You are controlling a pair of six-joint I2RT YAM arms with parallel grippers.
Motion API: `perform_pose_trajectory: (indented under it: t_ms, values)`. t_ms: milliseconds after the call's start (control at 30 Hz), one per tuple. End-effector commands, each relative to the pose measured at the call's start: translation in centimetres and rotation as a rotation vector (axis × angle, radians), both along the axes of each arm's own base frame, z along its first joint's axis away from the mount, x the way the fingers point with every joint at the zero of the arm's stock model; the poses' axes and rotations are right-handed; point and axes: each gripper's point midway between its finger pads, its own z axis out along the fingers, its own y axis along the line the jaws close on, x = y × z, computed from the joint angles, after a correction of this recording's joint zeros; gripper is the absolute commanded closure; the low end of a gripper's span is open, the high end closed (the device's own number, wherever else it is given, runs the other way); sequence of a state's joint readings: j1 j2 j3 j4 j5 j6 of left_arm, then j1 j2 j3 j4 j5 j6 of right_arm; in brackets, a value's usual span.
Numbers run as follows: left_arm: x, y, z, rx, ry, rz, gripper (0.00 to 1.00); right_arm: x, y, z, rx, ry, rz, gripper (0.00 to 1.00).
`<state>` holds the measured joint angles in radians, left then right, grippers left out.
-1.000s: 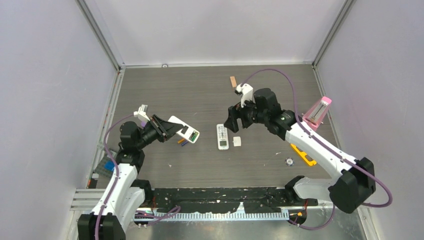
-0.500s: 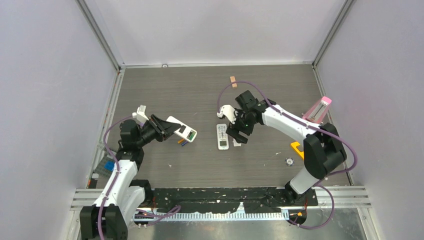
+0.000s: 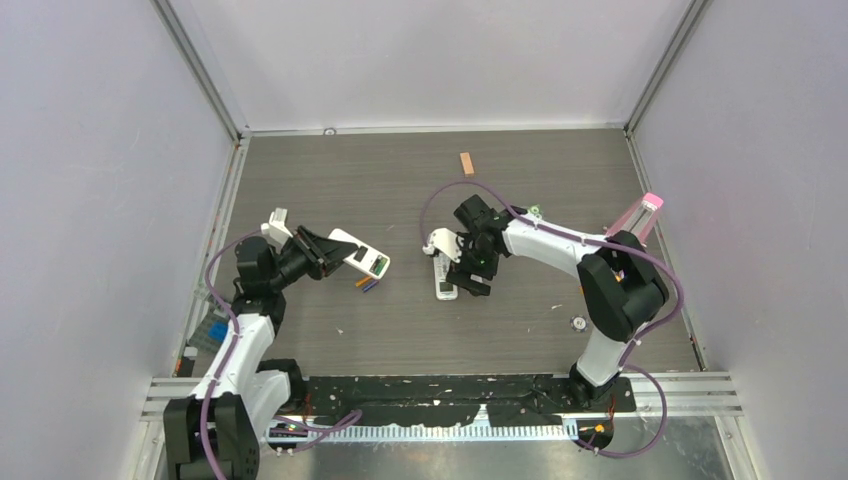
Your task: Load the batteries into the remote control
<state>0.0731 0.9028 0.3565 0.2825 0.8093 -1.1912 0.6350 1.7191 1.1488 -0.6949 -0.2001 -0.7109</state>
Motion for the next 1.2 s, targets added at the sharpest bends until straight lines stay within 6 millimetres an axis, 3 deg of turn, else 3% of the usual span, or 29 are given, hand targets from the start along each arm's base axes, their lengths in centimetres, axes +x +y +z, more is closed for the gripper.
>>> perform_pose_trajectory:
  t_ms: [0, 300, 600, 800, 1000, 1100, 1167]
  values:
    - [0.1, 0.1, 1.3, -0.012, -0.070, -0.023, 1.00, 0.3, -0.9, -1.4, -0.060, -0.019, 0.015, 0.21]
    - [0.3, 0.2, 1.2, -0.012, -0.066, -0.019, 1.00, 0.7, -1.3, -2.6, -0.096, -0.048, 0.012, 0.24]
    - [0.2, 0.2, 1.2, -0.013, -0.071, -0.024, 1.00, 0.6, -0.5, -2.7, -0.055, -0.060, 0.025, 0.43]
    - [-0.1, 0.2, 0.8, 0.006, -0.076, -0.028, 1.00, 0.4, 0.9, -0.6, 0.040, -0.071, 0.025, 0.52]
    - [-0.4, 0.4, -0.2, 0.039, -0.074, -0.013, 1.00, 0.5, 2.7, 4.3, 0.195, -0.131, -0.020, 0.55]
    - [-0.6, 0.4, -0.6, 0.049, -0.072, -0.016, 1.00, 0.2, 2.5, 4.5, 0.200, -0.131, -0.023, 0.54]
    - [-0.6, 0.4, -0.6, 0.055, -0.074, -0.017, 1.00, 0.7, 1.7, 3.8, 0.149, -0.148, -0.034, 0.47]
